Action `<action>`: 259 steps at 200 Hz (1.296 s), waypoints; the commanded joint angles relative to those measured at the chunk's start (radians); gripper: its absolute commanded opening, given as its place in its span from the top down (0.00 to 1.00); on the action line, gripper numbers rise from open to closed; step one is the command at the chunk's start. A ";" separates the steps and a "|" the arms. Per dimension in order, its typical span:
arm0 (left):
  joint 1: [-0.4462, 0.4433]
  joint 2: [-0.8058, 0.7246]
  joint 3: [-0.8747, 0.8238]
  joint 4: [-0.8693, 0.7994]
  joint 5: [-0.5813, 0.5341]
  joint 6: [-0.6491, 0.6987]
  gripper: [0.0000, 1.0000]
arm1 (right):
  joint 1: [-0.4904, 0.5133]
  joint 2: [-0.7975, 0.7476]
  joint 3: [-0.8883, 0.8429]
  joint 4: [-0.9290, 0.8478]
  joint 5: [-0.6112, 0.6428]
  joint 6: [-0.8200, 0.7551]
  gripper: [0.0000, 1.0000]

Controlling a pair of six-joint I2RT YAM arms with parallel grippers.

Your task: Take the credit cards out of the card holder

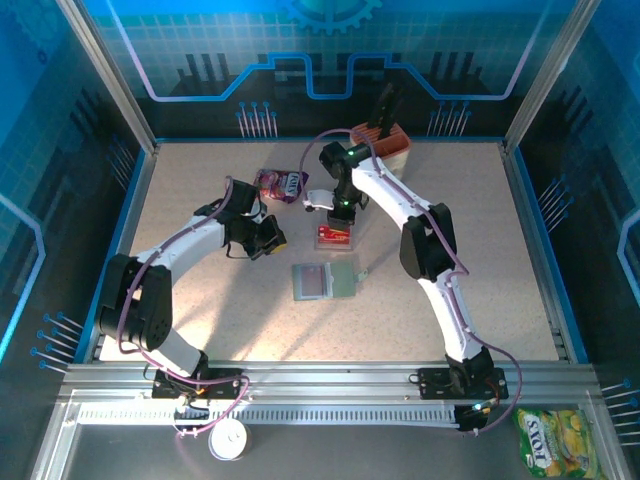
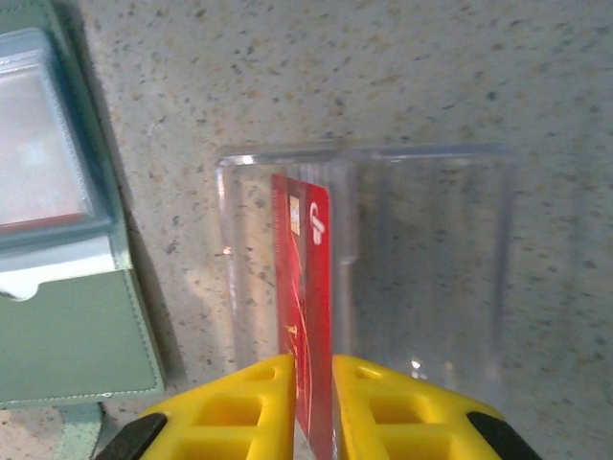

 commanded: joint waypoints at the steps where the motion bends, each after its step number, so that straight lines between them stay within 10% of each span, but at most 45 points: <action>1: 0.010 0.001 -0.013 0.007 0.025 -0.004 0.95 | -0.004 -0.071 -0.025 0.060 0.041 0.027 0.83; 86: 0.010 0.000 -0.025 0.018 0.030 -0.012 0.96 | 0.004 -0.070 -0.125 0.138 0.037 0.056 1.00; 259: 0.009 -0.002 -0.053 0.062 0.056 -0.040 0.95 | 0.019 -0.278 -0.290 0.339 0.029 0.229 0.92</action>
